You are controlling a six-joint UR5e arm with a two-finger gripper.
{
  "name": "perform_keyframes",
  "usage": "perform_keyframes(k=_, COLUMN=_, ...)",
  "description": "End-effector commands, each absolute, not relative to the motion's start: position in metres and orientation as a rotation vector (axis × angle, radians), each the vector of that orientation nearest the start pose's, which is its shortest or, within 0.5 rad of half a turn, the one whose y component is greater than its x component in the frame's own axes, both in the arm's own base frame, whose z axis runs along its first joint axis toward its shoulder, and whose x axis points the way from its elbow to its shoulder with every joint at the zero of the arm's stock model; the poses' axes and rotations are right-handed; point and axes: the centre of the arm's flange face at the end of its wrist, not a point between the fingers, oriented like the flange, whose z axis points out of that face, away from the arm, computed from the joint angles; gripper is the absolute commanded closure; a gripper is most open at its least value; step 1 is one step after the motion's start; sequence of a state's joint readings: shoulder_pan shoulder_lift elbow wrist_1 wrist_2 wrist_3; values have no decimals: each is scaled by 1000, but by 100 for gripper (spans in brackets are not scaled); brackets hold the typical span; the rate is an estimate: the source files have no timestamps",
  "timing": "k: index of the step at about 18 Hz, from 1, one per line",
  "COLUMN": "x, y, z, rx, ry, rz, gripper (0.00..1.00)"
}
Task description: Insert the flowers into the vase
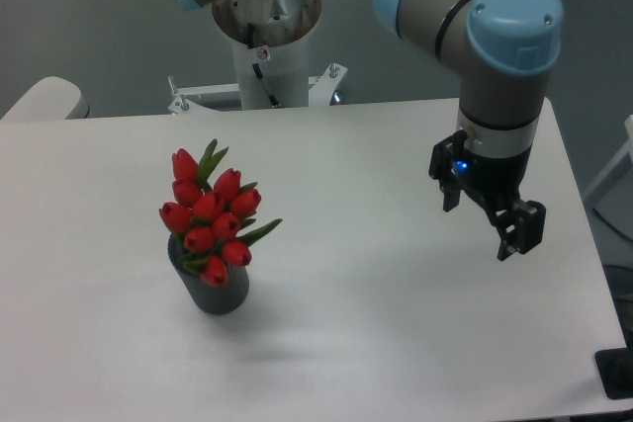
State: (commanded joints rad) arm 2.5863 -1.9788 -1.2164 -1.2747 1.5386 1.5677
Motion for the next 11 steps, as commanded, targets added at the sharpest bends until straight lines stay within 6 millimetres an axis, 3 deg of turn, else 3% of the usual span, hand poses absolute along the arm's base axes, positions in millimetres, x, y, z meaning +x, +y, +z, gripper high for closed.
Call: perform_keyframes(k=11, x=-505, y=475, z=462, rx=-2894, ry=829, rz=335, gripper=0)
